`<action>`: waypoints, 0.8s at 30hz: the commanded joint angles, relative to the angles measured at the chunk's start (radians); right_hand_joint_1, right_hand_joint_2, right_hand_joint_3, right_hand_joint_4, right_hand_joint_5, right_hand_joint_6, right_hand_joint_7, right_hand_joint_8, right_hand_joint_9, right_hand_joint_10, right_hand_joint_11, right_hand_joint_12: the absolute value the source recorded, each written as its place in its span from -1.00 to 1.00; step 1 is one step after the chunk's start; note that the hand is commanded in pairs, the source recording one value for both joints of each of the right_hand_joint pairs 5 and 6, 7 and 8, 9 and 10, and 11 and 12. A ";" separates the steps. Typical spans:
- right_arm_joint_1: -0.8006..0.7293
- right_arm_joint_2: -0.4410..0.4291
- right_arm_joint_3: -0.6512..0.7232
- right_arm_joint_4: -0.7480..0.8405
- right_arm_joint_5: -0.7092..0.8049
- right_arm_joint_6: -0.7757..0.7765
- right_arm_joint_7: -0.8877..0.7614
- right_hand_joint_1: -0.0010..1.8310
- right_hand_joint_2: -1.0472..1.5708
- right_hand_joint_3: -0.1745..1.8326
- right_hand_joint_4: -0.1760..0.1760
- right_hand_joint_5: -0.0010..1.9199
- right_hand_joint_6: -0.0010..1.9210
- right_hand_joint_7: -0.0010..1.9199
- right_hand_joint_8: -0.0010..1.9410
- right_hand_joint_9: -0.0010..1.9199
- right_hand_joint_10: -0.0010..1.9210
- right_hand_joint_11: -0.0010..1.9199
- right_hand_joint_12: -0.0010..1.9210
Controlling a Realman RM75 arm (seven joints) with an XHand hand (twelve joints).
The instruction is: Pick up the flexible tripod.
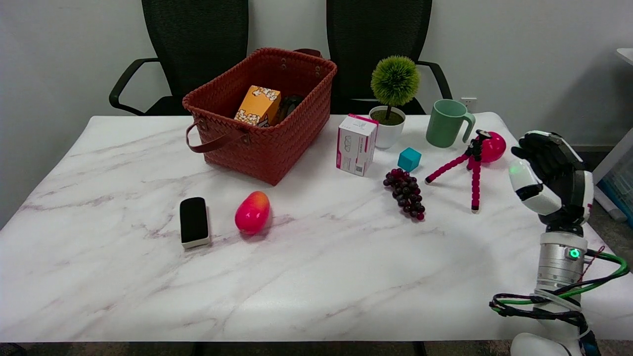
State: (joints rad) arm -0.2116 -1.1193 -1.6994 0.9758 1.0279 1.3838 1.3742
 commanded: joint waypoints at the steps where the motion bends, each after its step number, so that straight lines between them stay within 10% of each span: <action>1: 0.070 0.030 0.038 -0.134 0.039 -0.063 -0.012 0.22 -0.01 0.14 0.00 -0.22 -0.22 -0.31 -0.32 -0.35 -0.35 -0.28 -0.28; 24: 0.326 0.097 -0.059 -0.317 0.034 -0.338 -0.001 0.18 -0.40 0.06 0.00 -0.64 -0.64 -0.38 -0.39 -0.41 -0.41 -0.43 -0.43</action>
State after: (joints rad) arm -0.0492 -1.0641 -1.6729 0.7658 1.0613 1.2069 1.3708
